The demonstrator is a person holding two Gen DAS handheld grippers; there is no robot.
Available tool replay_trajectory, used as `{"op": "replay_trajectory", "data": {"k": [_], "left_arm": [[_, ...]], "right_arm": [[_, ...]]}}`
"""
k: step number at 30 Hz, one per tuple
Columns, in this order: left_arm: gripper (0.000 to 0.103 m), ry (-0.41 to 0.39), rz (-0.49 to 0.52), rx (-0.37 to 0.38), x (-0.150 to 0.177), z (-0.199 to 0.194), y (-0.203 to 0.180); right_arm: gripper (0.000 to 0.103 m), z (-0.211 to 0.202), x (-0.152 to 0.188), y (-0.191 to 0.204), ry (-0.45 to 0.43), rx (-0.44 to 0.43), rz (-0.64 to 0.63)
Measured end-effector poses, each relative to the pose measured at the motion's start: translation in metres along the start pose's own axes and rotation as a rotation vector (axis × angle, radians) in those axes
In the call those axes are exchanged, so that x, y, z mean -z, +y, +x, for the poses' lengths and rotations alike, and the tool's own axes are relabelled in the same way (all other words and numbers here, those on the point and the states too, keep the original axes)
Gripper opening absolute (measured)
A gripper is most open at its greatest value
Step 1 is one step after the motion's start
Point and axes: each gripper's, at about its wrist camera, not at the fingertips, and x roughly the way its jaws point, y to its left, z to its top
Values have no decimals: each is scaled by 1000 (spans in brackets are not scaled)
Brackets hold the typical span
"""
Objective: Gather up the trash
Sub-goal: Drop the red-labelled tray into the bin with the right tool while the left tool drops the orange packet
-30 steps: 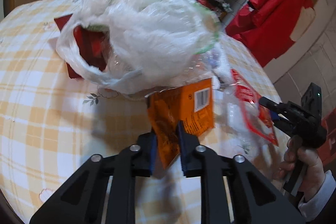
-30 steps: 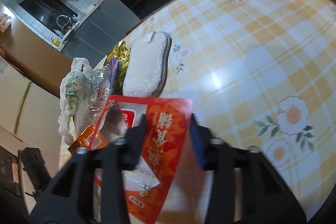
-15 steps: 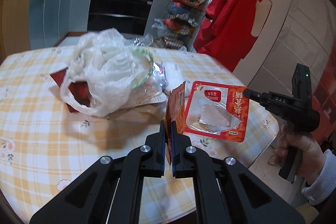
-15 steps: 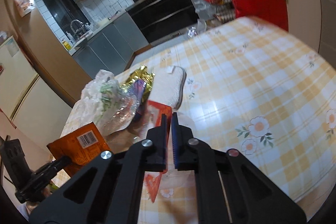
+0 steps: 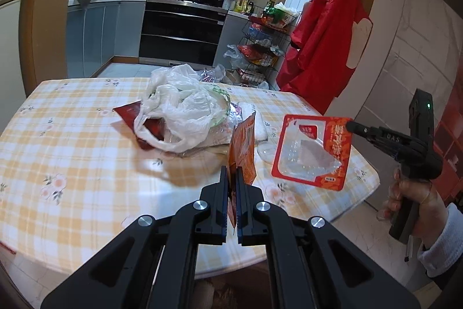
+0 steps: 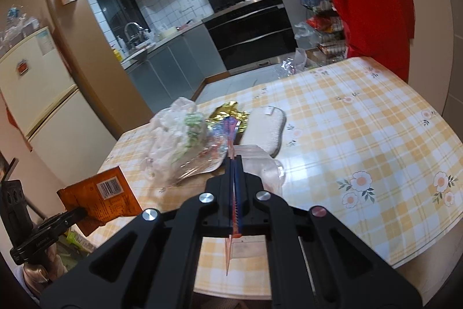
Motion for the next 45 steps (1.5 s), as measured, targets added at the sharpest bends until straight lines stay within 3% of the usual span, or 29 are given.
{"op": "replay_trajectory", "data": {"k": [6, 13, 22, 28, 30, 31, 32, 36, 38, 41, 45], "left_arm": [[5, -14, 2, -28, 18, -40, 3], [5, -52, -70, -81, 35, -85, 19], [5, -66, -117, -108, 63, -118, 29], [5, -49, -118, -94, 73, -119, 26], [5, -46, -111, -90, 74, -118, 24], [5, -46, -107, -86, 74, -118, 23], [5, -45, -105, -83, 75, -118, 23], [5, -33, -83, -74, 77, -116, 17], [5, -18, -76, -63, 80, -113, 13], [5, 7, -64, -40, 86, -106, 6], [5, 58, -34, -17, 94, -93, -6]], "right_arm": [[5, -29, 12, 32, -13, -44, -43], [5, -61, 41, 72, 29, -95, -130], [5, -66, 110, 104, 192, -133, -189], [6, -49, 136, 106, 303, -179, -112], [11, -45, 140, 105, 323, -195, -71], [19, -45, 140, 104, 314, -186, -64], [32, -46, 139, 104, 304, -177, -65], [65, -57, 130, 99, 235, -104, -81], [91, -63, 125, 92, 197, -90, -46], [98, -68, 119, 82, 156, -44, -3], [98, -75, 117, 76, 91, 37, -30]]}}
